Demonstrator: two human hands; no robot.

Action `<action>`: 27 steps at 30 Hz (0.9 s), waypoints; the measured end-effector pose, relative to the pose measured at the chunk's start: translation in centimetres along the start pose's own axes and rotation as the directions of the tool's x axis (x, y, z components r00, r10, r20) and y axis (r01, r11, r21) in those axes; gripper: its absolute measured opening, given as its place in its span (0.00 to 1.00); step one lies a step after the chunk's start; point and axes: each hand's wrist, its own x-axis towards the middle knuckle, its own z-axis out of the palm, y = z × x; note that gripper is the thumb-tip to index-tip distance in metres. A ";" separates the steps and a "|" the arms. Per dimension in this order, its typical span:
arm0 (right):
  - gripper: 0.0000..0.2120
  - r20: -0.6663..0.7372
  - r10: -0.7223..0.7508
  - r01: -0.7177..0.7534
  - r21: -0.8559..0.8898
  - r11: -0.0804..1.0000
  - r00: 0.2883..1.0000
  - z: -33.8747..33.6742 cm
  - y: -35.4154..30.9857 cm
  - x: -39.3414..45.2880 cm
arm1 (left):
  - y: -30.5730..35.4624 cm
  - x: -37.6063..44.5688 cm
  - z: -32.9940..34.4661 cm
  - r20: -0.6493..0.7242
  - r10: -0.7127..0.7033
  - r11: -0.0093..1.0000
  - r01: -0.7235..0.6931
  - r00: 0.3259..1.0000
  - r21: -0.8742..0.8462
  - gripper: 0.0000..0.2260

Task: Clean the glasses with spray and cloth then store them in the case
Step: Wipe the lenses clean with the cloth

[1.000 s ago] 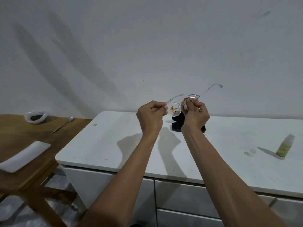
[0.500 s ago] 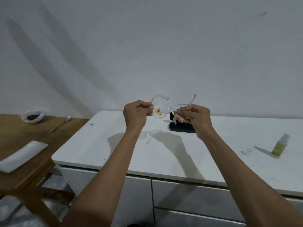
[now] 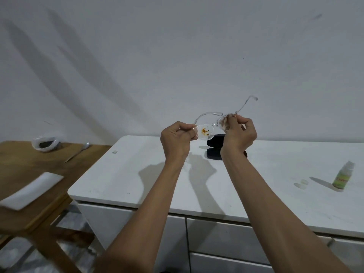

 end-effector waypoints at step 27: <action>0.03 0.582 0.229 0.074 -0.450 0.890 0.780 -4.3 -1.1 2.1 | -1.0 1.7 -3.5 -0.007 -0.103 0.992 0.103 0.995 0.077 0.04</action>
